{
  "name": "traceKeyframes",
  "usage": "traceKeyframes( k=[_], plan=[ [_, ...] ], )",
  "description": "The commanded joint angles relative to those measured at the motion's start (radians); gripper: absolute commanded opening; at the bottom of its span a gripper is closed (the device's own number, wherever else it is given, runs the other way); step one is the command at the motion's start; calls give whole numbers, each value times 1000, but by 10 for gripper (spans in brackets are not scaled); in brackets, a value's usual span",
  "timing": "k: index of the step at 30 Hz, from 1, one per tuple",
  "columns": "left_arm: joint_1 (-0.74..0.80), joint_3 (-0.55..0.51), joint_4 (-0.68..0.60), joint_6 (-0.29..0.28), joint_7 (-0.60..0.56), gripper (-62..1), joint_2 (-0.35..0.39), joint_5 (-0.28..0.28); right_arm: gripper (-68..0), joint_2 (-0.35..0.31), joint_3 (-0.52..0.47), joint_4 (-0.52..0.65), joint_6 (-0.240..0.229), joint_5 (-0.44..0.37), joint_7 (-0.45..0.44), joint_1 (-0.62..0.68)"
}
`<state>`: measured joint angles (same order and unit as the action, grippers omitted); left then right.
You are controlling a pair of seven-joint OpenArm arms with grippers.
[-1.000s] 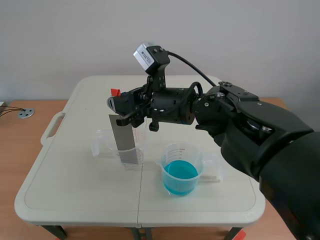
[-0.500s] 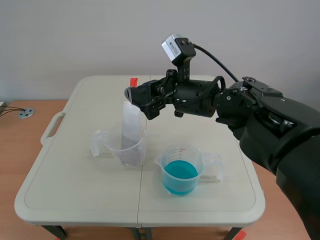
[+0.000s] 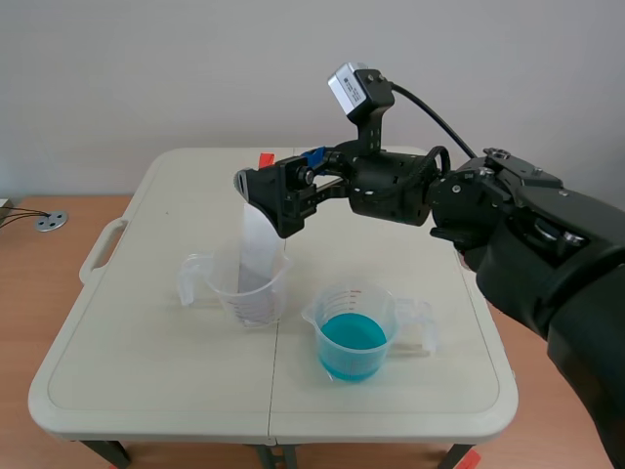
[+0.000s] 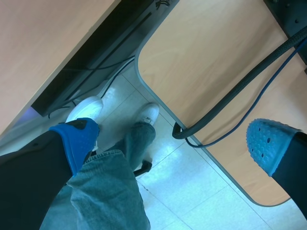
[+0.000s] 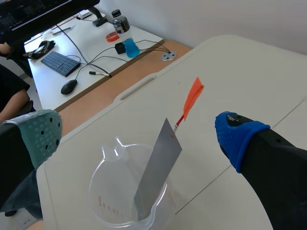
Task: Hold the metal plate by the orange handle, dip it into the blue solution, take it out and point at it, then put the plate back in the beaker on the left.
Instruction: 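Put the plate into the left beaker, then return to the home posture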
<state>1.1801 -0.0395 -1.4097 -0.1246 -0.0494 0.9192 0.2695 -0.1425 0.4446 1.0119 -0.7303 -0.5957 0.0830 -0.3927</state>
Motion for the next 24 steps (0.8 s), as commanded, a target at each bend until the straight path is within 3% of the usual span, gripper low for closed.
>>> traceKeyframes(
  k=[1, 9, 12, 17, 24],
  plan=[
    [-3, 6, -11, -2, -6, 14, -7, 3, -10, -40, -8, 52, -15, -19, -16, -17],
    [-3, 6, -11, -2, -8, 14, -7, 4, -10, -171, -8, 197, 25, -18, -23, 49],
    [-27, 6, -12, -17, -74, 14, -10, 8, -10, -221, -18, 261, 35, -19, -26, 97],
    [-188, 6, -13, -24, -75, 14, -10, 65, -10, -284, -80, 375, 49, -19, -38, 209],
    [-401, 5, -87, -21, -78, 14, -9, 68, -10, -333, -183, 520, 54, -18, -38, 381]
  ],
)
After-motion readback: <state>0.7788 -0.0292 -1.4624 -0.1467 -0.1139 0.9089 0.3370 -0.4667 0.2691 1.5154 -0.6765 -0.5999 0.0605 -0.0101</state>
